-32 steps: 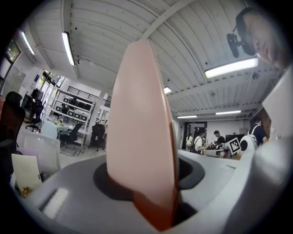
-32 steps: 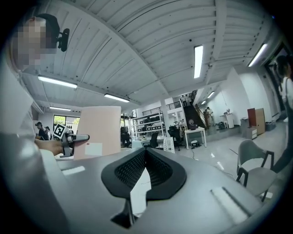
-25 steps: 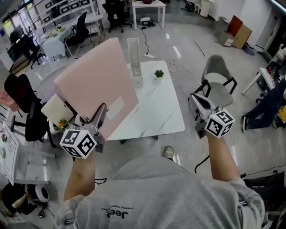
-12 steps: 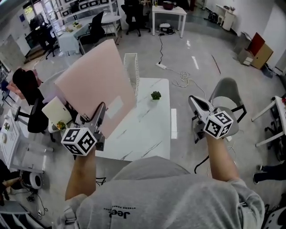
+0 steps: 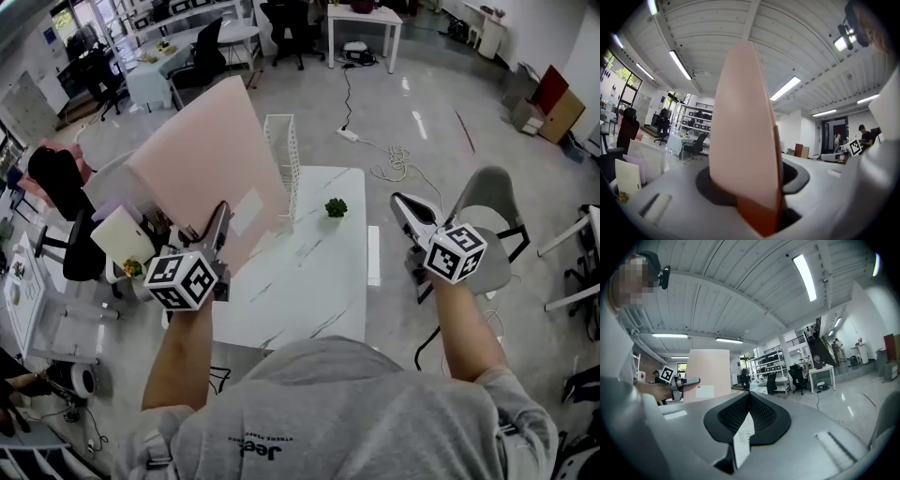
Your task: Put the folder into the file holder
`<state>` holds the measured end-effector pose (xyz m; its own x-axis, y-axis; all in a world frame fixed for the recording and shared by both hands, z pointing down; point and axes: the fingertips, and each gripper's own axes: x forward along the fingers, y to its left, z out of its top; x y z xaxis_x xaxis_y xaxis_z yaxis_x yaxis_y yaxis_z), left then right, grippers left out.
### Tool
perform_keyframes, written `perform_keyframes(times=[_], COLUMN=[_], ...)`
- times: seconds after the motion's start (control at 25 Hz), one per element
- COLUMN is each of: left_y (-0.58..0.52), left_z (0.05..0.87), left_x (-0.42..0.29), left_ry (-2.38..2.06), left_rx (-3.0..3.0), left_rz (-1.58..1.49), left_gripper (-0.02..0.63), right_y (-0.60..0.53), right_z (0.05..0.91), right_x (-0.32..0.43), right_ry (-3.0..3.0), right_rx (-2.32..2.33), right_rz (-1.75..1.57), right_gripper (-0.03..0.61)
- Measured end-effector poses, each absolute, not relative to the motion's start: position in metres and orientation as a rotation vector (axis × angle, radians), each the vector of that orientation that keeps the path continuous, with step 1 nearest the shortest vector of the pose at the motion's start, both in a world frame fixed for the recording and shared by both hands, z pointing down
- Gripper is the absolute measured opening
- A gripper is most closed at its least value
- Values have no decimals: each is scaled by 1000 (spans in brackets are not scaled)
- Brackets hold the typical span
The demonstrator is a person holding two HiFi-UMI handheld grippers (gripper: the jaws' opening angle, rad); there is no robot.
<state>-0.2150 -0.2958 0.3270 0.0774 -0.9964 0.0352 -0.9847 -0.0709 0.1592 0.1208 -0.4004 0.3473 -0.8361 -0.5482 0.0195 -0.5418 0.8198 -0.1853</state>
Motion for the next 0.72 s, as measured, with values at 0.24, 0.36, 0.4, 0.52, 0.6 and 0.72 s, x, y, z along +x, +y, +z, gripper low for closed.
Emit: perform_keyframes(times=[0.24, 0.36, 0.4, 0.52, 0.6, 0.72], left_y=[-360, -393, -403, -431, -448, -470], left_z=[350, 365, 370, 385, 394, 407], left_x=[-250, -261, -265, -273, -273, -264], left_ry=[-2011, -2002, -2009, -2036, -2051, -2061], left_rx=[2228, 2223, 2215, 2172, 2147, 2136], left_rz=[-69, -55, -49, -38, -38, -20], left_gripper=[256, 255, 255, 255, 255, 255], right_y=[-414, -423, -427, -439, -446, -456], right_z=[347, 355, 357, 366, 372, 382], right_x=[77, 66, 63, 58, 58, 61], right_ry=[2960, 2959, 2958, 2960, 2965, 2970], right_rx=[-979, -1036, -1052, -1090, -1108, -1129], right_rz=[-253, -262, -268, -285, -293, -312], right_gripper=[5, 5, 4, 5, 5, 5])
